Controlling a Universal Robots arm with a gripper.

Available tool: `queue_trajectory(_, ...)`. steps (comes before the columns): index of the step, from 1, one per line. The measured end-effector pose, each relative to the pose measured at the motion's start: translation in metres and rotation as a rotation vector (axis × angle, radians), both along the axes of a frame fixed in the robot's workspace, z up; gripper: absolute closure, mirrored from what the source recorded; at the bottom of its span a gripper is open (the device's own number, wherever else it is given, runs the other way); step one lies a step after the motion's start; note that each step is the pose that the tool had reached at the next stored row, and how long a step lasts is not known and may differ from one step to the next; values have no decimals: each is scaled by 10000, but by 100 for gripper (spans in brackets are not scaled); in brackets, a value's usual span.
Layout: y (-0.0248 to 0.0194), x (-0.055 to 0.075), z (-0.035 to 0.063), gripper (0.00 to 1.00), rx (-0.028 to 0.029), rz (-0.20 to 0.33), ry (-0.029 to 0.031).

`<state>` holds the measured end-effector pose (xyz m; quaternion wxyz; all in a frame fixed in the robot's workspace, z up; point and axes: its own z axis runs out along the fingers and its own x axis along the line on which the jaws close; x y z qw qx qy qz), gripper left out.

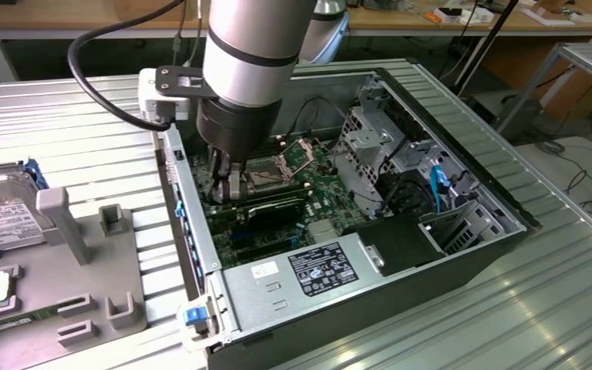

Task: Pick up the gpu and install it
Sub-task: 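Press down on the gpu until it lock into place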

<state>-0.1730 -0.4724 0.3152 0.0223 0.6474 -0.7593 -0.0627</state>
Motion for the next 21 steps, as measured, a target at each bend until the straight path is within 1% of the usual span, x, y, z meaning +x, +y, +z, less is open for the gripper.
queue_trajectory(2, -1, -24, -5, 89, 17, -26, 1)
queue_trajectory(8, -1, -61, -14, 89, 37, -344, 14)
queue_trajectory(13, -5, -78, -20, 89, 54, -769, 55)
queue_trajectory(21, -10, -108, -26, 89, 56, -776, 56)
